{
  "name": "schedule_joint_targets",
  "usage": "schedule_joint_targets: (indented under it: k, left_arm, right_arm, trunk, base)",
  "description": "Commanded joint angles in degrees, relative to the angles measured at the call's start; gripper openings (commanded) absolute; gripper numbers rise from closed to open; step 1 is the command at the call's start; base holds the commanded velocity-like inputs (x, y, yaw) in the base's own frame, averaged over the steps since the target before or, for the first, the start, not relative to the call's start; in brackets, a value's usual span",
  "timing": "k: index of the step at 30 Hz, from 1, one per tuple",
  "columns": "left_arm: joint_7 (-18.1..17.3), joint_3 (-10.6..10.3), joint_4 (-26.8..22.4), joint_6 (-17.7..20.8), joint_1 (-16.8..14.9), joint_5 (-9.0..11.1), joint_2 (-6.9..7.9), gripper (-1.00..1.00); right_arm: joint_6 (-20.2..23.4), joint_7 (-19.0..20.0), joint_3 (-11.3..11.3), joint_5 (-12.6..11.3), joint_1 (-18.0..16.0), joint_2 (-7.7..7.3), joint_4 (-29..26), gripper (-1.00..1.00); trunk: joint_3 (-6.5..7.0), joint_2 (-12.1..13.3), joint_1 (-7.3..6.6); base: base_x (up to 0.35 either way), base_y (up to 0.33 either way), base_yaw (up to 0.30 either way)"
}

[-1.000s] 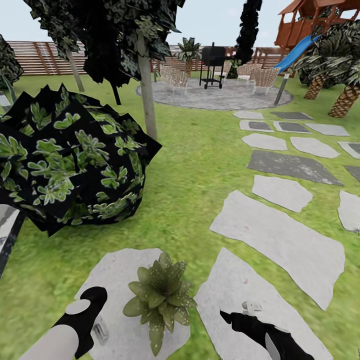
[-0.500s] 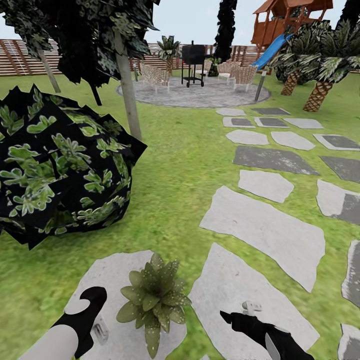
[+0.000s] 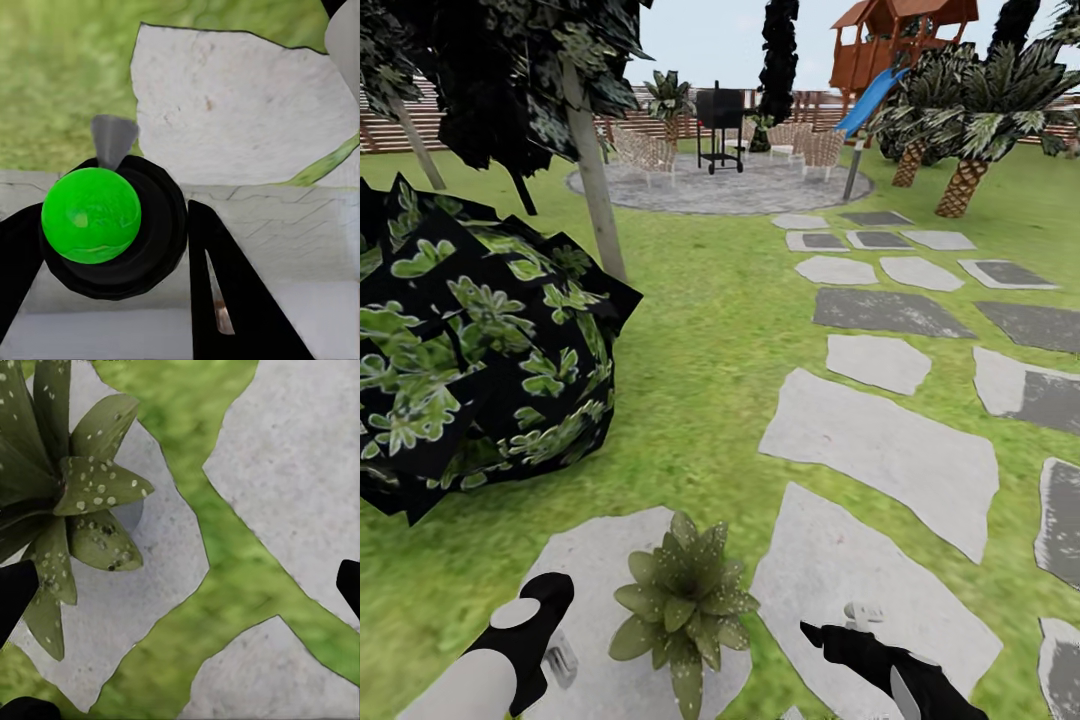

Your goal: Pick up the pesticide atomizer in the garden and spray insectifuge to fully cover both potted plants in the garden.

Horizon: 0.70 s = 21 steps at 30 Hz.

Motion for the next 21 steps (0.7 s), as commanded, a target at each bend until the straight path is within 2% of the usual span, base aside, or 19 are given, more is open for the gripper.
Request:
schedule_joint_targets:
  k: [1, 13, 21]
  left_arm:
    - [-0.5, 0.1, -0.1, 0.3, 0.0, -0.4, -0.02, -1.00]
    - [-0.5, 0.1, -0.1, 0.3, 0.0, -0.4, -0.02, -1.00]
    - [-0.5, 0.1, -0.2, 0.3, 0.0, -0.4, -0.03, -1.00]
  right_arm:
    - [0.5, 0.4, -0.5, 0.2, 0.0, 0.05, -0.1, 1.00]
    - [0.5, 0.4, -0.5, 0.2, 0.0, 0.06, -0.1, 1.00]
    - [0.5, 0.4, -0.5, 0.2, 0.0, 0.04, -0.1, 1.00]
  trunk:
    - [-0.05, 0.0, -0.01]
    - [-0.05, 0.0, -0.01]
    - [-0.05, 0.0, -0.01]
  base:
    - [0.000, 0.314, -0.278]
    - [0.000, 0.304, -0.278]
    - [0.000, 0.035, -0.278]
